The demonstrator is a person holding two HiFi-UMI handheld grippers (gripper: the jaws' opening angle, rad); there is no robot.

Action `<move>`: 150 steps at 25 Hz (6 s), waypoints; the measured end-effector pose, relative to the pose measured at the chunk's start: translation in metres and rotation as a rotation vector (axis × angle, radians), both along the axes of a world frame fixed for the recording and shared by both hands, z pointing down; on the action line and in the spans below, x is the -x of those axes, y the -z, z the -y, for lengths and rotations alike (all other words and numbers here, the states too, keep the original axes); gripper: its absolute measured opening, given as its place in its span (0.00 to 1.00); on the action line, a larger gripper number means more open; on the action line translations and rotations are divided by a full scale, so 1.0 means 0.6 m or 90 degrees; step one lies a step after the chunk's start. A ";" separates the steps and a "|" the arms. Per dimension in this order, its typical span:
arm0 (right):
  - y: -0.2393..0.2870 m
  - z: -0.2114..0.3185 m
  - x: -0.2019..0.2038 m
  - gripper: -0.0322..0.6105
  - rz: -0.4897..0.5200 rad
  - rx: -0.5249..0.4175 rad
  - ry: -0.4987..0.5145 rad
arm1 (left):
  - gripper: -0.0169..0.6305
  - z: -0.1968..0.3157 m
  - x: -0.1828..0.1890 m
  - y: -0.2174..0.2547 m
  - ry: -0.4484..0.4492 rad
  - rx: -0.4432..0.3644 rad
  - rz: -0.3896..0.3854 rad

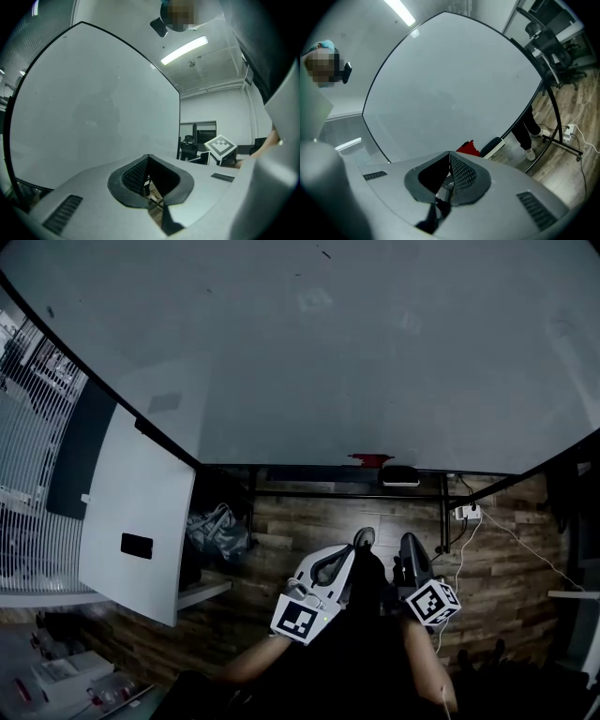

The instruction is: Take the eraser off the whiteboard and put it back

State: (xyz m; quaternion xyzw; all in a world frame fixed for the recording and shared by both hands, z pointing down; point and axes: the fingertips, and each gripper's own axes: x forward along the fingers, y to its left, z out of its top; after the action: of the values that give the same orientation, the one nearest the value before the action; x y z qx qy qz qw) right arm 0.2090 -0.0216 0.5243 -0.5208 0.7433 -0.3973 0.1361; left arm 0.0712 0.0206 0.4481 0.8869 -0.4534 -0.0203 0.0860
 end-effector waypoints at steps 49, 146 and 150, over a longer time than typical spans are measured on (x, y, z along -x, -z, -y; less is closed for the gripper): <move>-0.305 0.263 -0.037 0.41 0.282 0.290 -0.095 | 0.03 0.218 -0.063 -0.047 -0.017 0.043 0.084; 0.116 -0.102 -0.021 0.29 -0.171 -0.226 0.172 | 0.03 -0.072 -0.077 0.025 0.091 0.007 0.027; 0.116 -0.110 -0.019 0.29 -0.170 -0.226 0.181 | 0.03 -0.080 -0.087 0.023 0.078 0.009 0.045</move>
State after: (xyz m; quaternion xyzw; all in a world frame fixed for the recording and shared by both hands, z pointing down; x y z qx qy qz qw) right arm 0.2205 0.0444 0.4548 -0.4271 0.8782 -0.2038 0.0689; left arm 0.1235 0.0683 0.4345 0.8572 -0.5094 0.0091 0.0747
